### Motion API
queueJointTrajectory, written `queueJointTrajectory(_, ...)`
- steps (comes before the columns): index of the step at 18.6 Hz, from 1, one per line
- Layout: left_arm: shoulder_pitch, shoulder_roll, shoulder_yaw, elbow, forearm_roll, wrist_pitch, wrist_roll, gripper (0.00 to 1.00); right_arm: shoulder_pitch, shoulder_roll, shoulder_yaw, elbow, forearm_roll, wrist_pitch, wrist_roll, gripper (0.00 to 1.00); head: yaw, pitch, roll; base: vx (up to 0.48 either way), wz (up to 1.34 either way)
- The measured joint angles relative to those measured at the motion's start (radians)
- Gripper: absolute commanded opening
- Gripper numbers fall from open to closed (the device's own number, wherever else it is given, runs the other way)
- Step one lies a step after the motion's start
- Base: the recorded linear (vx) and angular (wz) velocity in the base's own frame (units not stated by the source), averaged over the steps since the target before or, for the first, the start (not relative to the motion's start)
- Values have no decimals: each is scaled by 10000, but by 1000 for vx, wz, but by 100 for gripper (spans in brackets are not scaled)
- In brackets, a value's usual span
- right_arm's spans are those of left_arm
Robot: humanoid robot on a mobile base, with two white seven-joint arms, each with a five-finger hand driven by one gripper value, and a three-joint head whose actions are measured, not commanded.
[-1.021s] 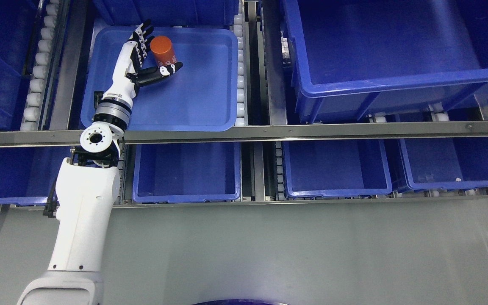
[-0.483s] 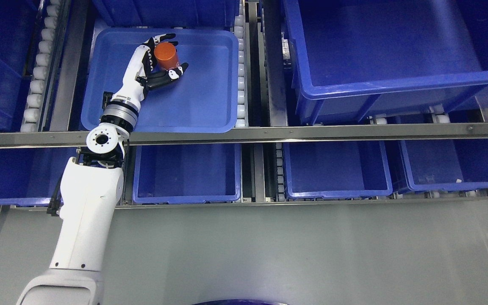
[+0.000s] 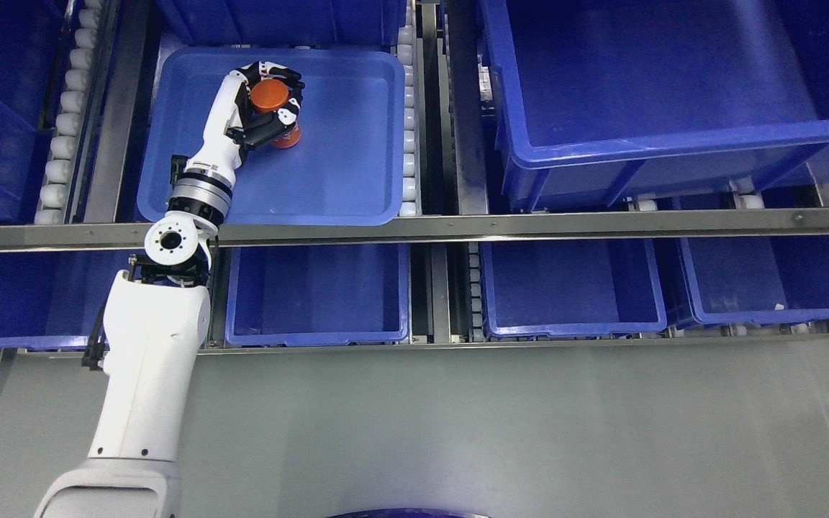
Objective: Grab orange capacitor from left shelf to right desk
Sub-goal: 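Close the left hand around the orange capacitor, then lift the orange capacitor out of the bin with the left hand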
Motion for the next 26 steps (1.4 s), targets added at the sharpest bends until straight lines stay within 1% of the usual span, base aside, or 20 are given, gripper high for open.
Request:
queueJointTrajectory(5, 24, -243, 279, -325, 222, -83, -353, 1, 0, 0, 0, 0, 0, -1, 0, 100, 0, 0, 0, 0, 0)
queueJointTrajectory(11, 111, -412, 475, -1738, 718, -137, -654, 2, -1, 0, 0, 0, 0, -37, -2, 100, 0, 0, 0, -2, 4)
queueJointTrajectory(14, 199, -462, 532, -2354, 826, -412, -657, 3, -2, 0, 0, 0, 0, -25, -2, 100, 0, 0, 0, -35, -30)
queueJointTrajectory(20, 352, -531, 661, -3223, 923, -675, -591, 3, 0, 0, 0, 0, 0, -2, -2, 100, 0, 0, 0, -149, -105)
queueJointTrajectory(26, 386, -569, 697, -3710, 952, -841, -323, 3, 3, 0, 0, 0, 0, 3, -2, 100, 0, 0, 0, -220, -92)
